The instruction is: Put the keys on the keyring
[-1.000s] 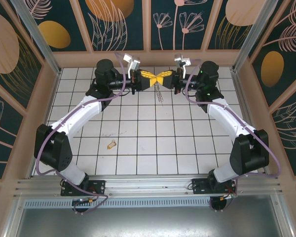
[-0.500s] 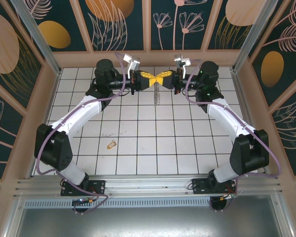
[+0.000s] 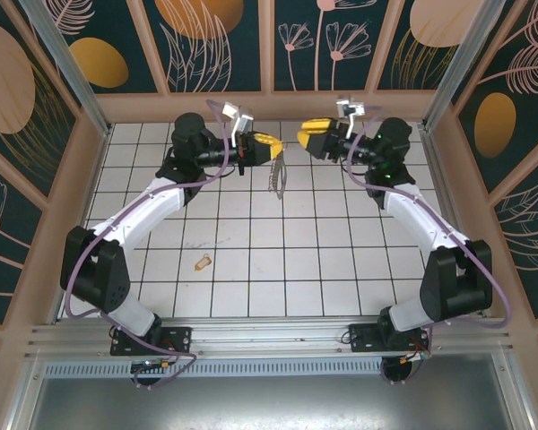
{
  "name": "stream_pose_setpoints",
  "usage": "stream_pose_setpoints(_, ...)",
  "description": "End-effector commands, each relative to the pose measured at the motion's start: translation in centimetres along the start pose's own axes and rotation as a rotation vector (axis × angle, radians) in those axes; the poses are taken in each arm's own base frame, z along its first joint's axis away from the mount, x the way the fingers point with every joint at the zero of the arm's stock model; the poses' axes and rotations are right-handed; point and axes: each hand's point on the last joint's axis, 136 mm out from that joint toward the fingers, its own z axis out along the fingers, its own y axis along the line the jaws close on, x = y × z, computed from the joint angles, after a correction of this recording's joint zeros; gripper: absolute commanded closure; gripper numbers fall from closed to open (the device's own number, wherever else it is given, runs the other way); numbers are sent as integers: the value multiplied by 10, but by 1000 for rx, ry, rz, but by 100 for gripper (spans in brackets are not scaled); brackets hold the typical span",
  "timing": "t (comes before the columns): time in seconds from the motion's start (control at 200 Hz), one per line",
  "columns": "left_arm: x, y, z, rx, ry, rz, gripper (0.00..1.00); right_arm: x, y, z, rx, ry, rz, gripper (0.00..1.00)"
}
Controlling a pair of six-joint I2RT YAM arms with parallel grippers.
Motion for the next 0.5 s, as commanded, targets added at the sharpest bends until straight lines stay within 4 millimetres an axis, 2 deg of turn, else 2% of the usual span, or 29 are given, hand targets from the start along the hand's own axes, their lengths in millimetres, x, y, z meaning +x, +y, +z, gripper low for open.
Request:
stream_pose_setpoints(0.0,-30,-21,-12,-33,-116,210,100,-26,2,-18,98,-136,6,48)
stream_pose_setpoints(0.1,-37,-26,-21,-73,-190,304,100,-13,-6,-29,169,-170,65,48)
stream_pose_setpoints(0.215,-40,-29,-30,-106,-257,379,100,13,-17,-39,223,-182,134,47)
stream_pose_setpoints(0.495,-46,-37,-36,-103,-321,453,100,77,-36,-53,281,-142,271,47)
